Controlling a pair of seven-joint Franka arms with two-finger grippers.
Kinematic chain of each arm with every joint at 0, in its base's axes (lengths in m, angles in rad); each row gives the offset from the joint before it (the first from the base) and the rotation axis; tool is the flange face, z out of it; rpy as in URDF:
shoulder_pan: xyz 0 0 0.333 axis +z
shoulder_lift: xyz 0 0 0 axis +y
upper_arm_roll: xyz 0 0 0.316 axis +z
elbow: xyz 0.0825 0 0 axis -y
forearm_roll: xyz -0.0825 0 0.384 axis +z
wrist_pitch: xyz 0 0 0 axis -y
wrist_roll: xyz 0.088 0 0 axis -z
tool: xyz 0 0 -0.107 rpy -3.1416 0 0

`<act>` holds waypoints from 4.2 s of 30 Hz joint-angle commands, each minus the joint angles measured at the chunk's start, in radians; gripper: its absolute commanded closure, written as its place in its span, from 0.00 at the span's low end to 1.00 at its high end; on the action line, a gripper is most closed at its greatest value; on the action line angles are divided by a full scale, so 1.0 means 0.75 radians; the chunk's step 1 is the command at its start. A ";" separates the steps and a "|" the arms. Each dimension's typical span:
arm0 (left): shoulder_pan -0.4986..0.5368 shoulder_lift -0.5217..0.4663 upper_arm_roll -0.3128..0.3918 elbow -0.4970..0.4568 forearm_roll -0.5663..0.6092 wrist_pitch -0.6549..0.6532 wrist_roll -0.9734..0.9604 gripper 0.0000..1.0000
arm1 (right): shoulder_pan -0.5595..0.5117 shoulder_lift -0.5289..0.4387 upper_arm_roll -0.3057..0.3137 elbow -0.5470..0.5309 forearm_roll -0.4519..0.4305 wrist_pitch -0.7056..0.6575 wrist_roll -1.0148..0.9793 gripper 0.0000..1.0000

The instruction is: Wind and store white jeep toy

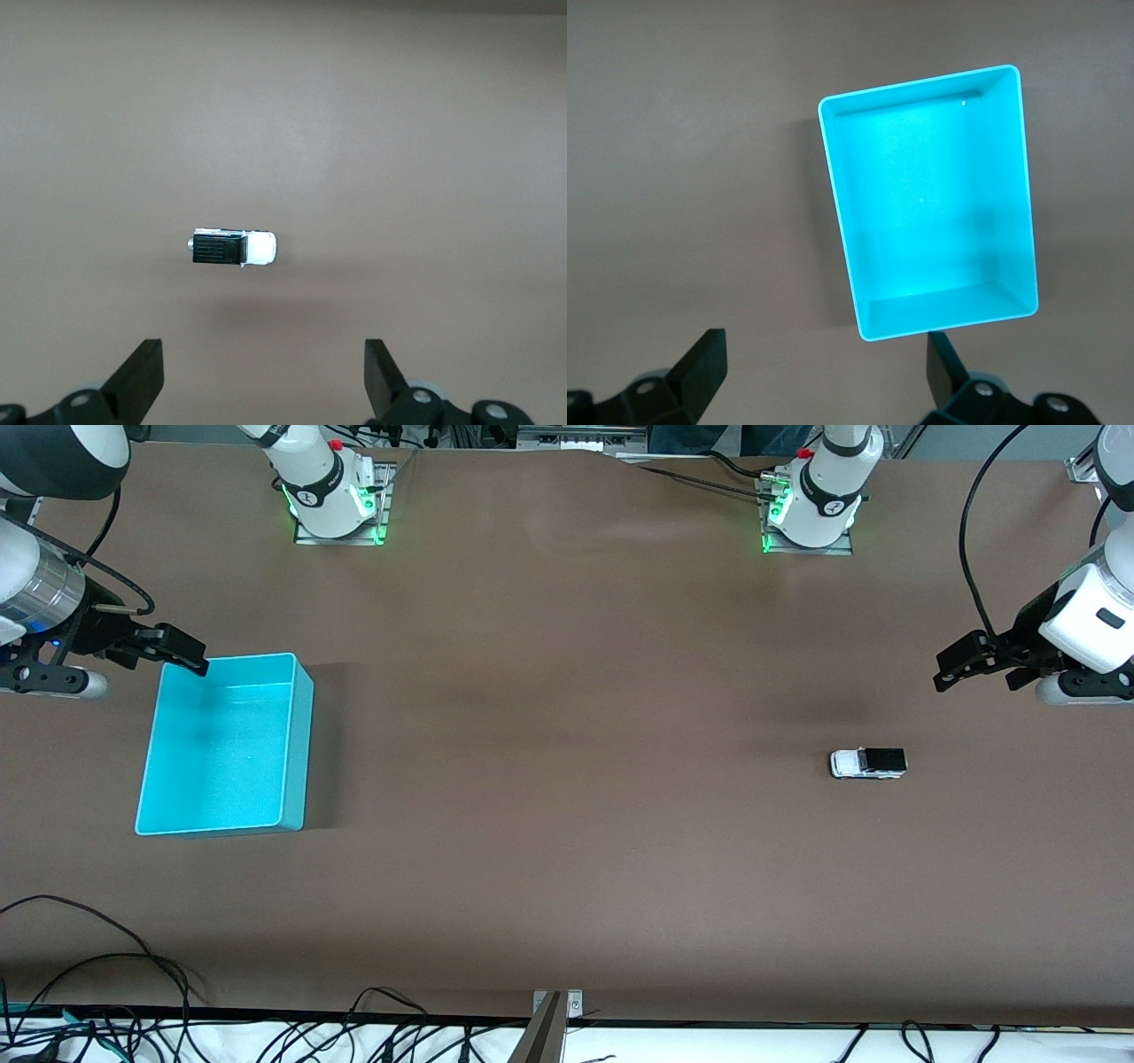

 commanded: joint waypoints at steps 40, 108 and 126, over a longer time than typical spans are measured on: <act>-0.095 -0.004 0.057 0.007 0.040 -0.007 -0.006 0.00 | -0.019 -0.007 0.018 -0.006 0.001 -0.002 -0.040 0.00; -0.081 -0.012 0.057 0.030 0.085 -0.058 0.070 0.00 | 0.002 -0.007 0.018 -0.004 -0.001 0.010 -0.038 0.00; -0.083 -0.002 0.055 0.075 0.077 -0.160 0.060 0.00 | 0.002 -0.007 0.018 -0.002 0.001 0.010 -0.038 0.00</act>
